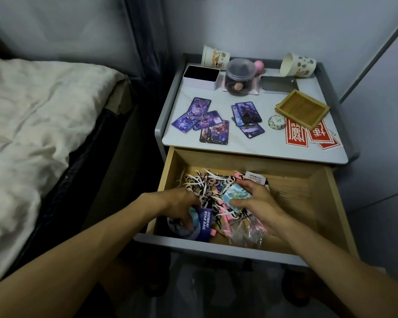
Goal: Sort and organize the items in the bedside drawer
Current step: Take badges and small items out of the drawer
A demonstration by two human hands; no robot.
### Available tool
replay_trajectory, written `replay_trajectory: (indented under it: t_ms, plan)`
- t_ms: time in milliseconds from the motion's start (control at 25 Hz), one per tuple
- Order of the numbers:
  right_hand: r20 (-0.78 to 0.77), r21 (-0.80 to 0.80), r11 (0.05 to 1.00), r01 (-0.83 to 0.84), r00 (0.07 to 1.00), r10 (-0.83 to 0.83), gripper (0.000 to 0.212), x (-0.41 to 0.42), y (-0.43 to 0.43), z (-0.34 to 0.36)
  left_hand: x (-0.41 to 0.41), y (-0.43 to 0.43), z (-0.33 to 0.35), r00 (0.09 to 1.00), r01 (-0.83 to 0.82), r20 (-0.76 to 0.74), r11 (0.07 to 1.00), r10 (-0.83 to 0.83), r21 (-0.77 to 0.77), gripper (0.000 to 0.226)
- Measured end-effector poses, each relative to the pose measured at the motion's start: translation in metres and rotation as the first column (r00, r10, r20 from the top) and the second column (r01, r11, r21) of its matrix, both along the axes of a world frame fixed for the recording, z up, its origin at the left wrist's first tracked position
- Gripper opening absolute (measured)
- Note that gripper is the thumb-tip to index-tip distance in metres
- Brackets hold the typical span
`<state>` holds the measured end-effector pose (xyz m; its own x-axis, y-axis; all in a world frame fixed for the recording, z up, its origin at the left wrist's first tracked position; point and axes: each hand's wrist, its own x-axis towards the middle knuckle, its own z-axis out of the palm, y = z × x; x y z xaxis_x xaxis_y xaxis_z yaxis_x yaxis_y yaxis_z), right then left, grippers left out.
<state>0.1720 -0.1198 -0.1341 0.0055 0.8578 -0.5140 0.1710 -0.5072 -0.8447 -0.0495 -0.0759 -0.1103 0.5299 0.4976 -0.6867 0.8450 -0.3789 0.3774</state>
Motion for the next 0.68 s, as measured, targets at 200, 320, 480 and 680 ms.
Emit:
replay_trajectory:
  t_ms: [200, 320, 480, 680]
  plan:
    - [-0.138, 0.099, 0.99, 0.096, 0.987, -0.082, 0.032, -0.008, 0.003, 0.013, -0.015, 0.015, 0.034, 0.864, -0.363, 0.355, 0.93, 0.357, -0.052, 0.056]
    - [-0.257, 0.15, 0.98, 0.133, 0.962, -0.091, 0.015, -0.018, 0.005, 0.038, -0.019, 0.012, 0.055, 0.735, -0.525, 0.499, 0.851, 0.46, -0.011, 0.023]
    - [-0.198, 0.254, 0.967, -0.009, 0.978, 0.061, 0.015, -0.044, 0.007, 0.065, -0.027, -0.007, 0.072, 0.498, -0.624, 0.586, 0.733, 0.64, -0.271, 0.01]
    - [-0.113, 0.385, 0.916, -0.115, 0.979, 0.17, 0.018, -0.079, 0.026, 0.08, -0.043, -0.012, 0.079, 0.374, -0.674, 0.635, 0.669, 0.675, -0.314, 0.012]
